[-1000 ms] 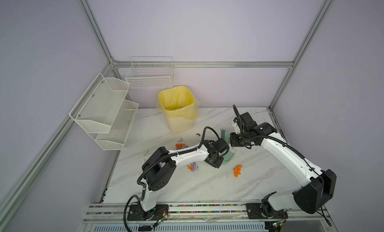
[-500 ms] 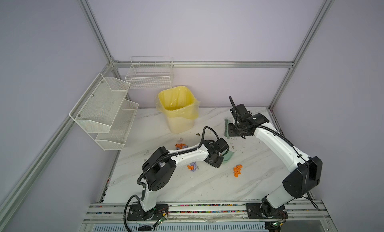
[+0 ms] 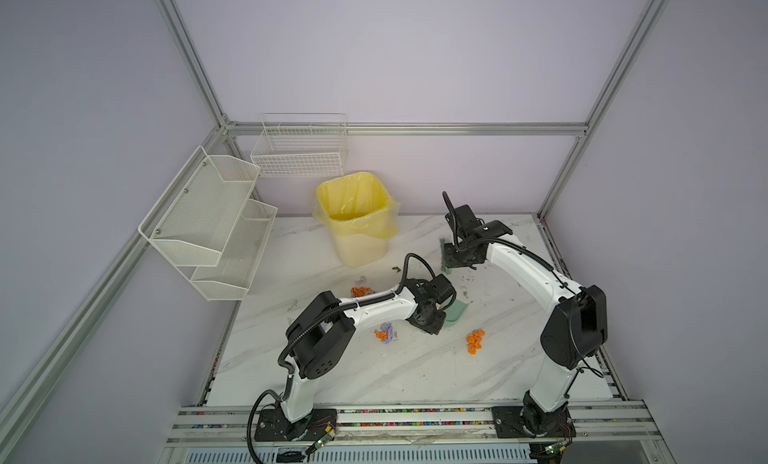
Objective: Sweep away the paper scraps from the table
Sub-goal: 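Raise the brush with the right gripper and draw it back from the dustpan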
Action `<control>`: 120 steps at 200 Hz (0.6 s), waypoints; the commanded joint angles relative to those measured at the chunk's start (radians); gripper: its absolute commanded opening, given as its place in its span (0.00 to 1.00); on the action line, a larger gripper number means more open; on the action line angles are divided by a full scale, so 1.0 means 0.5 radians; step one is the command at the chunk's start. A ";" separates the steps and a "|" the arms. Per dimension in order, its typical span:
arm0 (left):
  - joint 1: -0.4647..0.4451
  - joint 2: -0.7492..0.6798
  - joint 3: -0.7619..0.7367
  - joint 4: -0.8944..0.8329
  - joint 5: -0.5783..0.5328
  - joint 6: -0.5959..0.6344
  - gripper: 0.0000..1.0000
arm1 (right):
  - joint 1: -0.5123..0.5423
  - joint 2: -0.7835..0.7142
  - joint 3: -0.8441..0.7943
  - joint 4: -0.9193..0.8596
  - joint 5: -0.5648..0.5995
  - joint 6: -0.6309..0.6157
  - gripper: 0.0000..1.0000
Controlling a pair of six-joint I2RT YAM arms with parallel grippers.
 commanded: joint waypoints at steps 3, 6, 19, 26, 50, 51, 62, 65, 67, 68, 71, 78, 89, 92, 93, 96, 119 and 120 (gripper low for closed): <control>0.025 -0.005 0.004 0.021 0.046 -0.031 0.00 | -0.009 0.029 0.015 -0.001 -0.006 0.008 0.00; 0.024 -0.006 0.003 0.023 0.046 -0.032 0.00 | -0.007 0.027 0.007 -0.006 -0.005 0.012 0.00; 0.030 -0.006 0.004 0.022 0.047 -0.032 0.00 | -0.009 0.002 -0.033 -0.011 -0.010 0.023 0.00; 0.030 -0.006 0.005 0.024 0.049 -0.032 0.00 | -0.008 -0.020 -0.066 -0.008 -0.017 0.029 0.00; 0.031 -0.006 0.002 0.024 0.049 -0.029 0.00 | -0.007 -0.135 -0.219 0.024 -0.109 0.029 0.00; 0.030 -0.006 0.002 0.024 0.049 -0.029 0.00 | -0.007 -0.141 -0.226 0.028 -0.115 0.029 0.00; 0.033 -0.008 0.002 0.024 0.046 -0.029 0.00 | -0.006 -0.217 -0.330 0.063 -0.185 0.031 0.00; 0.033 -0.008 0.003 0.024 0.046 -0.029 0.00 | -0.007 -0.239 -0.353 0.070 -0.203 0.032 0.00; 0.034 -0.009 0.002 0.024 0.043 -0.029 0.00 | -0.006 -0.254 -0.369 0.075 -0.214 0.031 0.00; 0.033 -0.009 0.004 0.025 0.043 -0.029 0.00 | -0.006 -0.259 -0.377 0.075 -0.218 0.031 0.00; 0.033 -0.009 0.000 0.027 0.045 -0.032 0.00 | -0.006 -0.279 -0.399 0.077 -0.231 0.032 0.00; 0.033 -0.009 0.002 0.030 0.048 -0.031 0.00 | -0.004 -0.326 -0.439 0.069 -0.262 0.042 0.00; 0.033 -0.003 0.002 0.032 0.049 -0.029 0.00 | -0.005 -0.406 -0.503 0.055 -0.310 0.054 0.00; 0.033 -0.003 0.003 0.030 0.049 -0.027 0.00 | -0.005 -0.426 -0.518 0.051 -0.323 0.055 0.00; 0.033 -0.003 0.003 0.030 0.049 -0.027 0.00 | -0.004 -0.435 -0.525 0.051 -0.329 0.055 0.00; 0.033 -0.001 0.002 0.032 0.049 -0.026 0.00 | -0.006 -0.456 -0.538 0.048 -0.345 0.059 0.00; 0.033 0.010 0.005 0.030 0.049 -0.020 0.00 | -0.006 -0.642 -0.636 0.032 -0.489 0.050 0.00; 0.034 0.011 0.005 0.030 0.049 -0.020 0.00 | -0.005 -0.649 -0.640 0.032 -0.494 0.050 0.00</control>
